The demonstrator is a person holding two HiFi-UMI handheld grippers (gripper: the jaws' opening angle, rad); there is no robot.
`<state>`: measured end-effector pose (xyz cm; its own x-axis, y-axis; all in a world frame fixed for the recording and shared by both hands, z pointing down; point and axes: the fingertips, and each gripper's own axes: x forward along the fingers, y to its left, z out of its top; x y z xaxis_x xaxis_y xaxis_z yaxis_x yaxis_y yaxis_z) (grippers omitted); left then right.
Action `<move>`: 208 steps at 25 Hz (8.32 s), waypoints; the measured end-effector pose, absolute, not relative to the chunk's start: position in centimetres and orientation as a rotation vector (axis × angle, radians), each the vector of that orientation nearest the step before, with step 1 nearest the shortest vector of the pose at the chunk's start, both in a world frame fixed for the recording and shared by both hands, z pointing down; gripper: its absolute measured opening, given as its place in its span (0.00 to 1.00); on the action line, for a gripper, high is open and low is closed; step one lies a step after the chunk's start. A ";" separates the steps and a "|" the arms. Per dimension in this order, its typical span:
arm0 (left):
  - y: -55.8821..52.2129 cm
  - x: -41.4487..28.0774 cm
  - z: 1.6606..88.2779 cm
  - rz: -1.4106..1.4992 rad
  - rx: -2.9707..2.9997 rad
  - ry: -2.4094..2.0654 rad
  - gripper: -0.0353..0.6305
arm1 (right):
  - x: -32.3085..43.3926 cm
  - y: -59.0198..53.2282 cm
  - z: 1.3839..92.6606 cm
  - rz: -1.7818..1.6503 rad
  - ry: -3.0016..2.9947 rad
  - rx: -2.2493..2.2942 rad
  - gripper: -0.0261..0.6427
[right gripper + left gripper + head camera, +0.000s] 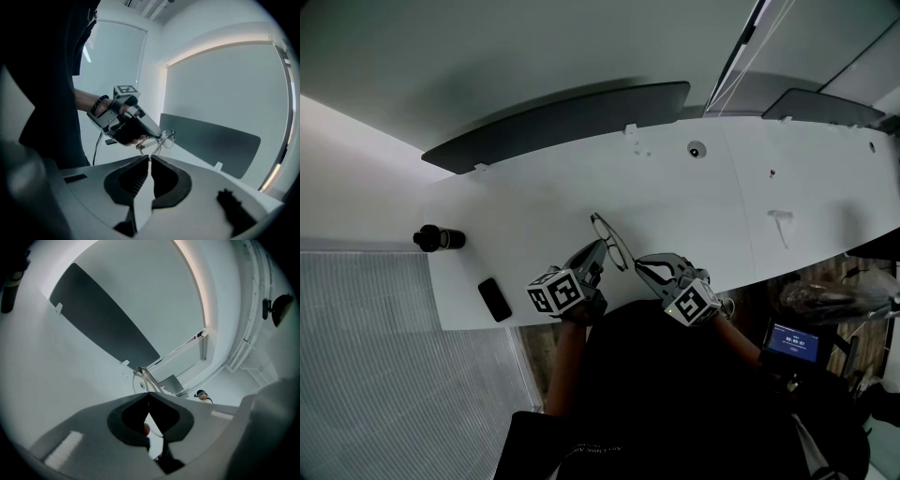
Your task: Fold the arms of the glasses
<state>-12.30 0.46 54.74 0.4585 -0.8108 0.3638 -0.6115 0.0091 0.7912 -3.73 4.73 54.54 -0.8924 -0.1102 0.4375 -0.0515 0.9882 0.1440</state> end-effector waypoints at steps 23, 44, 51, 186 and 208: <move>3.0 -10.9 59.3 -0.161 1.599 -1.205 0.07 | -2.6 3.5 56.0 -0.138 -2.592 0.182 0.05; 0.4 -8.6 56.3 -0.983 1.299 -0.528 0.31 | -4.7 5.4 47.4 -0.791 -2.665 0.053 0.05; 0.3 -9.6 57.2 -0.912 1.316 -0.656 0.10 | -4.6 5.3 47.6 -0.774 -2.650 0.056 0.05; -0.2 -9.2 56.9 -0.478 1.619 -1.228 0.09 | -6.4 1.8 52.4 0.395 -2.729 0.169 0.07; 0.2 -11.8 58.2 -0.515 1.501 -1.314 0.09 | -6.1 1.8 51.1 0.415 -2.775 0.150 0.05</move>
<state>-11.84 0.25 58.25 0.3100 -0.9037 0.2953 -0.4624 0.1281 0.8774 -6.07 1.79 51.10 -0.9398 -0.0547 0.3374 -0.1510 0.9520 -0.2663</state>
